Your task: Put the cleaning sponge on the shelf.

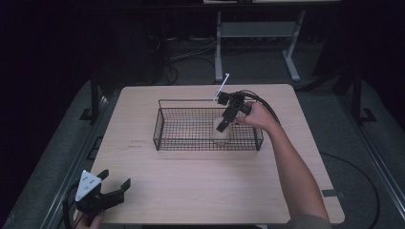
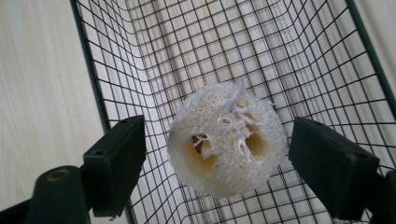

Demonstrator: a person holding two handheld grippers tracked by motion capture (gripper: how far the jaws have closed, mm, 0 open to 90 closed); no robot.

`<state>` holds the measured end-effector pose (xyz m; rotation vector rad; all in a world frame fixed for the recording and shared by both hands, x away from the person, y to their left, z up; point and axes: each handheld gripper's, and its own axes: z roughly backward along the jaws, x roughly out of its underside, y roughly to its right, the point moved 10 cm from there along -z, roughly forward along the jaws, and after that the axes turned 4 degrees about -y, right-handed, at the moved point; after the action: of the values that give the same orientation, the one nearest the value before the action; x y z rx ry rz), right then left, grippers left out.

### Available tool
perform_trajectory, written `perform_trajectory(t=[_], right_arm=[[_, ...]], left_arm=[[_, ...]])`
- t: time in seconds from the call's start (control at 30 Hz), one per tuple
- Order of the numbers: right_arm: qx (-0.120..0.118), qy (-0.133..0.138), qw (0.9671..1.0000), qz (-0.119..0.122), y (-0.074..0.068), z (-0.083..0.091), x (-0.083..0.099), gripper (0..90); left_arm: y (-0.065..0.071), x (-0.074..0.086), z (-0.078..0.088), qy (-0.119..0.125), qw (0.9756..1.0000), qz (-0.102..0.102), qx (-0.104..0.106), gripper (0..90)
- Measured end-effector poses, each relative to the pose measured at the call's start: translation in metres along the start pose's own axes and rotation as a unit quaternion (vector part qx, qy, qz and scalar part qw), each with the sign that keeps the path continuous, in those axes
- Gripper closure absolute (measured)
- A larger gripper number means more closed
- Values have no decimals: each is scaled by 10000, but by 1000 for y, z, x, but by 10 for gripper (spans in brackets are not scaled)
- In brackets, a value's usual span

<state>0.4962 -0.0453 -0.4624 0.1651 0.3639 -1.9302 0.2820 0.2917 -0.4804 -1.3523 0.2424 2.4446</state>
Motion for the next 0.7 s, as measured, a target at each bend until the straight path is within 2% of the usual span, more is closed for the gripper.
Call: perform_trajectory(t=[0.37, 0.43, 0.7], right_arm=[[119, 134, 9998, 104, -10, 22, 3, 184], [115, 215, 9996, 125, -14, 28, 3, 184], [118, 247, 9991, 312, -29, 36, 3, 176]], left_arm=[[2, 0, 0, 2, 10000, -1, 27, 138], [2, 0, 0, -15, 10000, 6, 24, 138], [3, 0, 0, -7, 10000, 5, 22, 138]])
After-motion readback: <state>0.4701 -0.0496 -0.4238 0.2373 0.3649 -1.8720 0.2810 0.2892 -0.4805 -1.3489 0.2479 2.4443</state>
